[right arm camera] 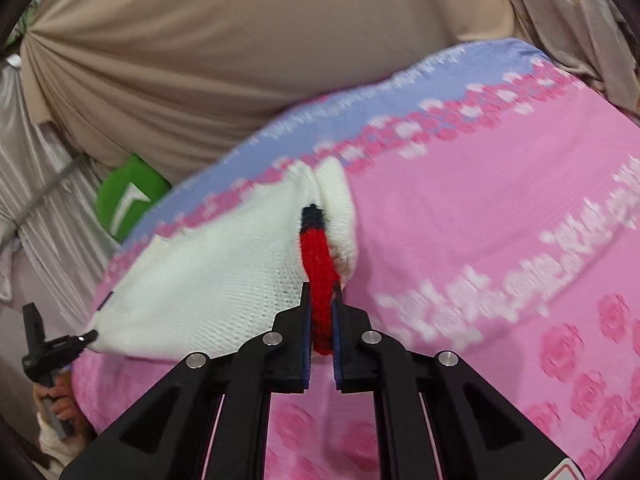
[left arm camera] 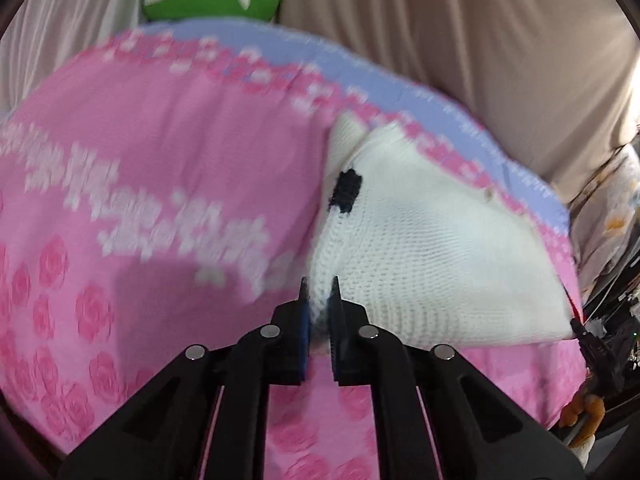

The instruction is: Fold small clothes

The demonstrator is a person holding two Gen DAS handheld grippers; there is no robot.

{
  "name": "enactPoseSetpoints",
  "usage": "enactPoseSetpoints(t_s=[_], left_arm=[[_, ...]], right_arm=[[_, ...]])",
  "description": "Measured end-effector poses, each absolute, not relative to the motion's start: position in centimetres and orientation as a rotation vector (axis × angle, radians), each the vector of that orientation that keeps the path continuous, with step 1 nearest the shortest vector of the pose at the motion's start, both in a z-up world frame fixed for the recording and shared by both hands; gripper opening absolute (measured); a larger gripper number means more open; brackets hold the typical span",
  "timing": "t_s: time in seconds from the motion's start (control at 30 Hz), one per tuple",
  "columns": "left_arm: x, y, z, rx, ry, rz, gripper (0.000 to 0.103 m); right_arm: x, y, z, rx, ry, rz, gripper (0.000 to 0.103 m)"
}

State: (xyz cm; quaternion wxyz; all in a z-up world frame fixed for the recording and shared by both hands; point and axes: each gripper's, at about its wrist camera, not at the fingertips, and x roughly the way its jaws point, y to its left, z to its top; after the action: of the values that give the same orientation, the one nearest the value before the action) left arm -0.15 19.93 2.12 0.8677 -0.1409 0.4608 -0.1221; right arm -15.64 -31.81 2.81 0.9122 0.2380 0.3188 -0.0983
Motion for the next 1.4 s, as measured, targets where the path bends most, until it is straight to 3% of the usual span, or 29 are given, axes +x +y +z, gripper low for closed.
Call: enactPoseSetpoints(t_s=[0.17,0.3,0.33,0.37,0.43,0.57,0.63,0.7,0.73,0.77,0.97,1.07,1.17,1.4], left_arm=[[-1.1,20.2,0.2,-0.312,0.99,-0.224,0.008],[-0.7,19.3,4.4,-0.276,0.873,-0.253,0.015],[-0.3,19.0,5.7,-0.255,0.825,-0.254,0.025],[0.2,18.6,7.1,-0.242,0.775,-0.256,0.045],[1.8,17.6,8.9,-0.241,0.7,-0.27,0.07],[8.2,13.4,8.3,-0.187,0.745,-0.318,0.079],[11.7,11.8,6.2,-0.169,0.837,-0.329,0.078],[13.5,11.5,4.2,-0.187,0.899,-0.296,0.065],[14.6,11.2,3.1,-0.191,0.941,-0.317,0.035],[15.0,11.1,2.5,-0.191,0.965,-0.323,0.007],[14.4,12.3,6.1,-0.194,0.804,-0.281,0.007],[15.5,11.9,6.2,-0.156,0.78,-0.252,0.007],[17.9,10.7,1.5,-0.121,0.912,-0.215,0.007],[13.4,11.5,6.0,-0.111,0.774,-0.161,0.012]], right_arm=[[-15.7,-31.5,-0.5,0.487,0.761,-0.242,0.008],[-15.1,-31.0,3.4,0.436,0.667,-0.243,0.019],[-14.5,-30.9,4.9,0.415,0.624,-0.232,0.034],[-13.8,-30.9,5.9,0.408,0.592,-0.211,0.057],[-11.6,-30.8,7.4,0.391,0.535,-0.164,0.074],[-3.6,-31.5,6.3,0.363,0.607,-0.137,0.076],[-0.5,-32.0,4.7,0.368,0.67,-0.155,0.076],[1.8,-32.4,2.9,0.351,0.737,-0.197,0.069],[2.6,-32.2,2.3,0.336,0.771,-0.192,0.033],[2.6,-32.0,2.3,0.319,0.775,-0.191,0.01],[-1.0,-32.4,9.3,0.33,0.49,-0.141,0.008],[0.5,-34.1,8.0,0.328,0.563,-0.222,0.008],[3.9,-34.5,3.1,0.316,0.764,-0.267,0.008],[-1.0,-30.8,8.7,0.297,0.563,-0.25,0.017]])
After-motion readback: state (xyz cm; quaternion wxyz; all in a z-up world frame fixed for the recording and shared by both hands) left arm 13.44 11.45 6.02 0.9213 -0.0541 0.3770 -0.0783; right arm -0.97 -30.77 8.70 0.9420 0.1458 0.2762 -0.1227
